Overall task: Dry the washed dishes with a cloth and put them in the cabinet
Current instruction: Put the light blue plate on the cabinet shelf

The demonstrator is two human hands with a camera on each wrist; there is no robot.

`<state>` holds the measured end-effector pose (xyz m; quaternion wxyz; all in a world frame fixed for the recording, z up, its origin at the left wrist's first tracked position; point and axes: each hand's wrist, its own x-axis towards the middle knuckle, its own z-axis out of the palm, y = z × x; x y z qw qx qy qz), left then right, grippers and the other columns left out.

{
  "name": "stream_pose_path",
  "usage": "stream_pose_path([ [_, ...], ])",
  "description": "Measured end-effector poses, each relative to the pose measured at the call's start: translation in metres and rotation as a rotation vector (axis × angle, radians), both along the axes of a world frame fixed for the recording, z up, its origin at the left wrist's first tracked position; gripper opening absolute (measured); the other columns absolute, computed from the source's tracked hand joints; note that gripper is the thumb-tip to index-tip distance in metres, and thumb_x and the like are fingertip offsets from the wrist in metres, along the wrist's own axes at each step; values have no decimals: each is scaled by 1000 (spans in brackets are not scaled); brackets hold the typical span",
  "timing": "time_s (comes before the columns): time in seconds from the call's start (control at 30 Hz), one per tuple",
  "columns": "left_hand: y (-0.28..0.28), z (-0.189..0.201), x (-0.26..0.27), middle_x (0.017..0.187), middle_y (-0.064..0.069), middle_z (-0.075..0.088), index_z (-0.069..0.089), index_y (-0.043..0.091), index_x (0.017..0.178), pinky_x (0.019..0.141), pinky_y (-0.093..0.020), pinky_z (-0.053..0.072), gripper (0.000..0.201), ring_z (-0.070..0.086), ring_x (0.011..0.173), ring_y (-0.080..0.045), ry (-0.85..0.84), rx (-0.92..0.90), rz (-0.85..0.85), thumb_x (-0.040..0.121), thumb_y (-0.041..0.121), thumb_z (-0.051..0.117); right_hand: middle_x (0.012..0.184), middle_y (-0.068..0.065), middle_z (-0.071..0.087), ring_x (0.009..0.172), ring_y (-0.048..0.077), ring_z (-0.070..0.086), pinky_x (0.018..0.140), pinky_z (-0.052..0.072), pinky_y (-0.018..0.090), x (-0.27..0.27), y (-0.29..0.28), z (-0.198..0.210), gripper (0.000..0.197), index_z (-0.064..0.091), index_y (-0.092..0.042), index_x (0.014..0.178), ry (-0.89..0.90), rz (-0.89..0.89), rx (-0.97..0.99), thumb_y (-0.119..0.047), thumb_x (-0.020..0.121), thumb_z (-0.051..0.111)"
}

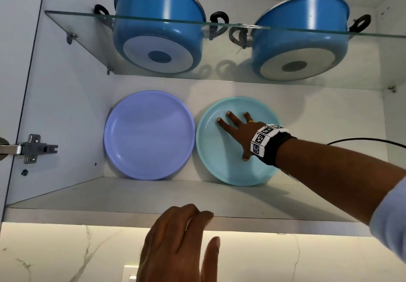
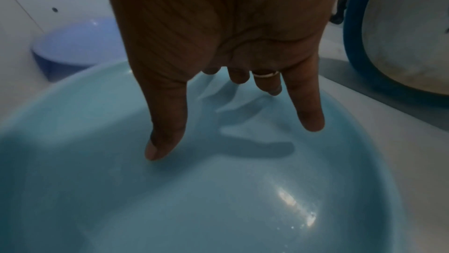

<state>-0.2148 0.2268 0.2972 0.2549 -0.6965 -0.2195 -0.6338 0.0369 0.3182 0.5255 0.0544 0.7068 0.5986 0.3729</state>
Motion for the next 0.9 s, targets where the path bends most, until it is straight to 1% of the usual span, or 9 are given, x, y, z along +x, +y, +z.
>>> stream_pose_path([
  [0.13, 1, -1, -1, 110, 10, 56, 77, 27, 102, 83, -30, 48, 31, 56, 101, -18, -7, 7, -2, 81, 41, 59, 161, -1, -30, 146, 55, -1, 107, 34, 62, 3, 3, 6, 149, -32, -42, 147, 31, -2, 3, -32, 64, 92],
  [0.3, -1, -3, 0, 112, 9, 56, 80, 23, 101, 86, -31, 43, 33, 56, 104, -20, -11, -20, -6, 82, 40, 59, 161, -2, -31, 146, 55, -1, 103, 39, 60, 5, 8, 5, 148, -33, -42, 147, 21, -8, 25, -34, 65, 91],
  [0.43, -3, -2, -1, 109, 7, 61, 79, 24, 101, 83, -35, 53, 32, 57, 103, -20, -19, -30, -11, 84, 40, 57, 162, -1, -28, 146, 56, 2, 102, 40, 61, 3, 7, 4, 148, -31, -38, 148, -25, -40, 50, -39, 65, 91],
  [0.57, -6, 0, -3, 107, 8, 64, 74, 29, 106, 78, -38, 54, 41, 56, 105, -17, -3, -64, -35, 99, 49, 39, 162, 1, -28, 147, 54, 2, 103, 39, 61, 4, 5, 5, 150, -32, -33, 149, -24, -32, 80, -40, 63, 91],
  [0.63, -7, 1, -4, 112, 10, 61, 65, 32, 113, 80, -36, 54, 38, 56, 107, -16, -3, -84, -78, 100, 52, 36, 162, 1, -27, 149, 48, 4, 105, 39, 58, 1, -2, 4, 147, -29, -31, 151, -32, -49, 69, -38, 65, 90],
  [0.7, -11, 0, -7, 120, 9, 61, 61, 33, 121, 85, -29, 51, 35, 55, 110, -13, -10, -99, -126, 97, 51, 42, 164, 0, -24, 151, 41, 9, 104, 41, 55, -4, -12, 7, 138, -20, -30, 155, -50, -53, 59, -39, 69, 88],
  [0.77, -15, -4, -10, 126, 6, 64, 66, 33, 122, 93, -21, 46, 36, 56, 115, -11, -9, -102, -137, 93, 48, 50, 166, 1, -16, 150, 35, 20, 99, 45, 51, -17, -31, 12, 118, 1, -27, 159, -79, -56, 31, -47, 75, 82],
  [0.83, -25, -9, -18, 127, 5, 66, 74, 30, 116, 101, -12, 39, 35, 57, 114, -11, 2, -147, -176, 89, 44, 56, 167, 3, 5, 141, 32, 38, 96, 47, 46, -29, -51, 13, 88, 34, -23, 151, -103, -51, 25, -56, 80, 73],
  [0.9, -36, -21, -29, 127, 12, 65, 75, 33, 109, 100, -7, 35, 30, 58, 109, -7, 23, -212, -212, 87, 44, 58, 156, 6, 39, 132, 31, 48, 100, 45, 41, -45, -80, 9, 69, 53, -21, 138, -29, -10, 51, -61, 83, 66],
])
